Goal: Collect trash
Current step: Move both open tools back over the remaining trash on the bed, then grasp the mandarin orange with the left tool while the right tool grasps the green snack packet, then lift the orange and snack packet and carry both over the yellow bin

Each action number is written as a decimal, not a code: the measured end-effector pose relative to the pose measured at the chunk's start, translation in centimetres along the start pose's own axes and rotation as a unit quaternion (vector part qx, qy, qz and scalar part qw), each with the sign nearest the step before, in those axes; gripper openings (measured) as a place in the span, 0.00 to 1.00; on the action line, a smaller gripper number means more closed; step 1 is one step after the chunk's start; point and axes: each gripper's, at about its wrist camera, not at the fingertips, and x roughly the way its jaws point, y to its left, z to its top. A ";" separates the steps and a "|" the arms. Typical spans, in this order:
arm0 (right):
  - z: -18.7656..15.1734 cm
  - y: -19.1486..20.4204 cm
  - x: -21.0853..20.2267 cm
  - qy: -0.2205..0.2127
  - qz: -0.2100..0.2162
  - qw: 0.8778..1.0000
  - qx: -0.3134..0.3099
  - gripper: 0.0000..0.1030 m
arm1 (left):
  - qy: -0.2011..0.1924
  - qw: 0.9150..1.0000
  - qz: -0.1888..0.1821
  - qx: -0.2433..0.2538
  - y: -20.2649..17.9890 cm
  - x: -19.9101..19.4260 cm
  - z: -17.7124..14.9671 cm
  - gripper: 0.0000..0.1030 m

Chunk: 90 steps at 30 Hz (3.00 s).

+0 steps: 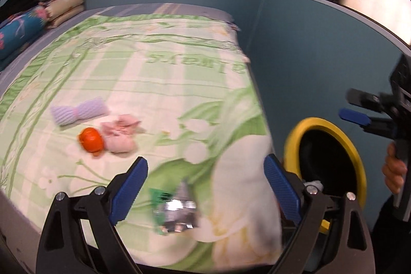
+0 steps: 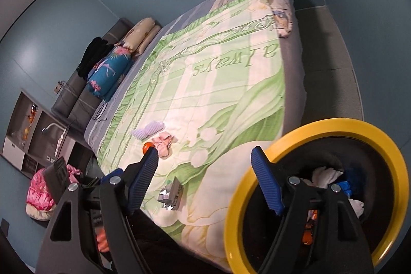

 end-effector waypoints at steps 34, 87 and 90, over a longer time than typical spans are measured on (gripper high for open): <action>-5.5 10.1 17.9 0.177 0.000 0.979 -0.105 0.70 | 0.043 0.978 0.116 -0.171 19.8 7.9 0.6 0.86; -10.4 13.8 20.3 0.230 -0.026 0.955 -0.184 0.28 | 0.007 0.982 0.068 -0.178 18.6 3.2 -0.1 0.35; -10.0 13.8 18.8 0.221 -0.023 0.957 -0.186 0.28 | -0.001 0.984 0.068 -0.162 16.6 1.3 0.0 0.35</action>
